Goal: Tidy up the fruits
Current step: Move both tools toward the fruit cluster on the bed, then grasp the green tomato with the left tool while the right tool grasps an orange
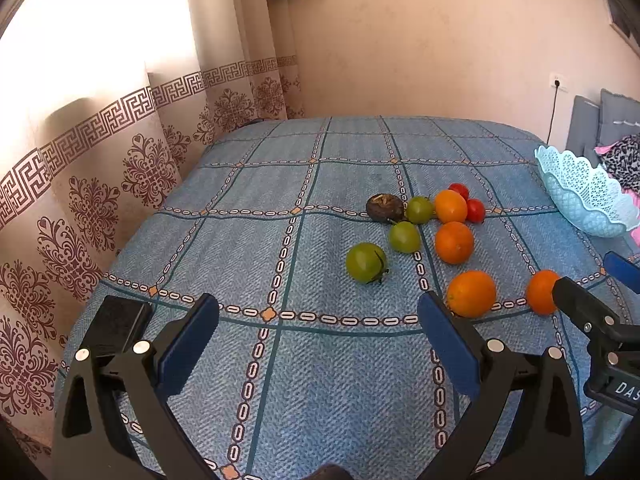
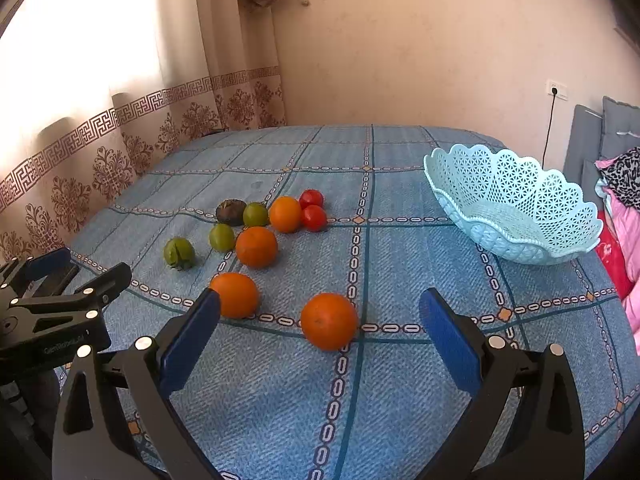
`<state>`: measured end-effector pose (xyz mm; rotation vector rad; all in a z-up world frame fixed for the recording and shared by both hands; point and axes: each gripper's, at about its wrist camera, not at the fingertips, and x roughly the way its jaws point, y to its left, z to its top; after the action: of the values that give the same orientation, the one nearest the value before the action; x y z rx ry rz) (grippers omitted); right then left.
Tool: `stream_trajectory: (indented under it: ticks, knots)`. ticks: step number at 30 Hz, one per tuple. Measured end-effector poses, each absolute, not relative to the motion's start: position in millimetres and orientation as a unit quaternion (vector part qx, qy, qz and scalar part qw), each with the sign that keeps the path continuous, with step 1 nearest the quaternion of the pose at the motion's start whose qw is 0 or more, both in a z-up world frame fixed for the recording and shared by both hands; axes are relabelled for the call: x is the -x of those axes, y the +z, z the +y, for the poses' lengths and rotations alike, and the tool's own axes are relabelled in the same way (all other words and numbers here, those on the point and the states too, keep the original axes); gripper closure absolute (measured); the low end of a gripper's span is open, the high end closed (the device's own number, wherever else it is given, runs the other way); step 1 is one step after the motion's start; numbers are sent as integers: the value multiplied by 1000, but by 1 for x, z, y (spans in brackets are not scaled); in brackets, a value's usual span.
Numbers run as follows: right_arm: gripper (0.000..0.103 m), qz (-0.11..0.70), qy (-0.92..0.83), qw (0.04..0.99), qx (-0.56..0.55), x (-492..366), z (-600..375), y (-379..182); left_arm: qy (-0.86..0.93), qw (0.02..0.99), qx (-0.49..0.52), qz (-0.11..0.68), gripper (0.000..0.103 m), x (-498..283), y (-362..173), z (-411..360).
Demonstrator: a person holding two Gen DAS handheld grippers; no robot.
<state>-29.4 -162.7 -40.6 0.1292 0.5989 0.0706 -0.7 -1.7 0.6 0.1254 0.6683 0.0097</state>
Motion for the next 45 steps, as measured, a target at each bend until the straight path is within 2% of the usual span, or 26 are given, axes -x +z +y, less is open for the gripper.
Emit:
stream_trajectory:
  ticks: [21,32,36,45]
  knots:
    - [2,314,34,947,-67,23,-166,-49,23,937,-24,347,5,-17,-6,25]
    - [2,354,50,931,-79,13,-171,-57,-16,923,-16,385,5,-35,-19,21]
    - [5,362,55,927,-78,10,-171,-59,-14,920,-29,390,5,-46,-23,14]
    - [27,402,62,909,-91,-6,-175,-74,-27,913,-46,404,5,-66,-30,-2]
